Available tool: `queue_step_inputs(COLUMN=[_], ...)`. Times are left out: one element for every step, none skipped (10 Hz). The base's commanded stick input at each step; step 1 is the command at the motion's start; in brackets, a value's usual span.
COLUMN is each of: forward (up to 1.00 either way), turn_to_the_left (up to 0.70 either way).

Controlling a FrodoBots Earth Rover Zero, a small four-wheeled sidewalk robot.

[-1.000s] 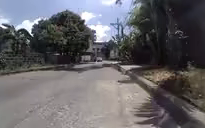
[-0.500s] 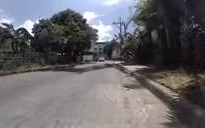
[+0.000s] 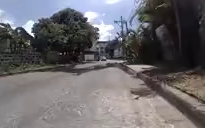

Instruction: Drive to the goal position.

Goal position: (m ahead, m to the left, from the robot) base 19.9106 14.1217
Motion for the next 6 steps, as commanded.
queue_step_inputs(forward=[0.96, 0.96, 0.96, 0.96, 0.96, 0.96], turn_to_the_left=[-0.02, 0.0, 0.0, 0.0, 0.0, 0.0])
